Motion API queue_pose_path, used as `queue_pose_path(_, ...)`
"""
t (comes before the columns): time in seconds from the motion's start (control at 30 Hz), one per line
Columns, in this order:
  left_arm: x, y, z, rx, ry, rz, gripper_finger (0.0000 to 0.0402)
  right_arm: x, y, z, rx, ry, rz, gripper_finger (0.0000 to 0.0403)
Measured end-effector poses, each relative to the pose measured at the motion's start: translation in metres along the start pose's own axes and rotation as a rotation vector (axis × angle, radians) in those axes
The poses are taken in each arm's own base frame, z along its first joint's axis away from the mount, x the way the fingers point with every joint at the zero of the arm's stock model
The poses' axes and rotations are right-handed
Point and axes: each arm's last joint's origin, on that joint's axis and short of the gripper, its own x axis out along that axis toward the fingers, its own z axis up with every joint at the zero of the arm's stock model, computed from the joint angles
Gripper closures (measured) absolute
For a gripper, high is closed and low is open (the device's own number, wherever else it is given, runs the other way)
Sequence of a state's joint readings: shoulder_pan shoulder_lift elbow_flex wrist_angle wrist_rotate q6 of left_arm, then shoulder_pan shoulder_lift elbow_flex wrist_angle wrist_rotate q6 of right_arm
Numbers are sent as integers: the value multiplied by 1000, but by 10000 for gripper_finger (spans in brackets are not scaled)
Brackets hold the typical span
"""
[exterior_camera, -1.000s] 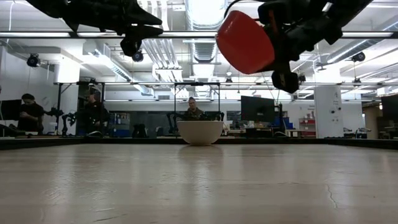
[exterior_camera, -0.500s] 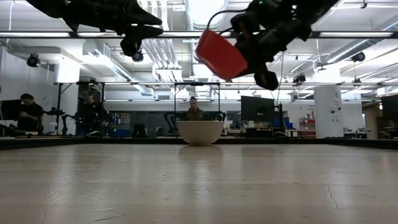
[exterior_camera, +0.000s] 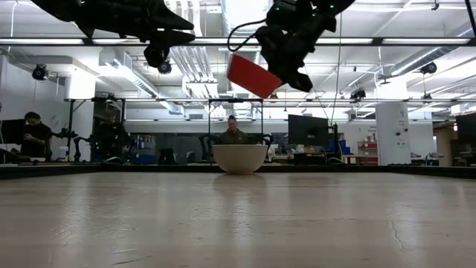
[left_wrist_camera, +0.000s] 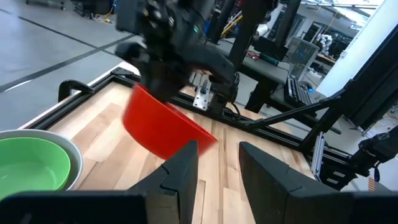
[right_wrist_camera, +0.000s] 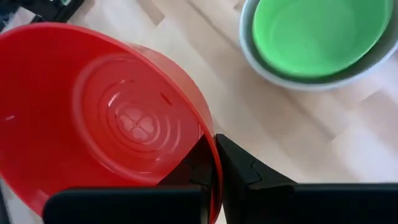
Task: Nest bowls inside each other
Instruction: Stack the red bowl on top of the green bowl
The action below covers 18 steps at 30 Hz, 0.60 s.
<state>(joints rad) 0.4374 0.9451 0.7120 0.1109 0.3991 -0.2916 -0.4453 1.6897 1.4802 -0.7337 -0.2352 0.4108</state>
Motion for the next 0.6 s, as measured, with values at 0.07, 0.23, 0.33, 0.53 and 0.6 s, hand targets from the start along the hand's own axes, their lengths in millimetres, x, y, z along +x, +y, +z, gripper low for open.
queue_pose_path(0.07, 0, 0, 0, 0, 0, 0, 280, -3, -3, 10, -26, -5, -13, 394)
queue_pose_path(0.23, 0, 0, 0, 0, 0, 0, 280, -8, -20, 28, -67, -15, -28, 394)
queue_pose_path(0.33, 0, 0, 0, 0, 0, 0, 280, -5, -35, 34, -69, 5, 11, 394)
queue_pose_path(0.53, 0, 0, 0, 0, 0, 0, 280, 4, -65, 43, -13, 31, 83, 394)
queue_pose_path(0.6, 0, 0, 0, 0, 0, 1, 280, 5, -72, 49, 5, 9, 81, 394)
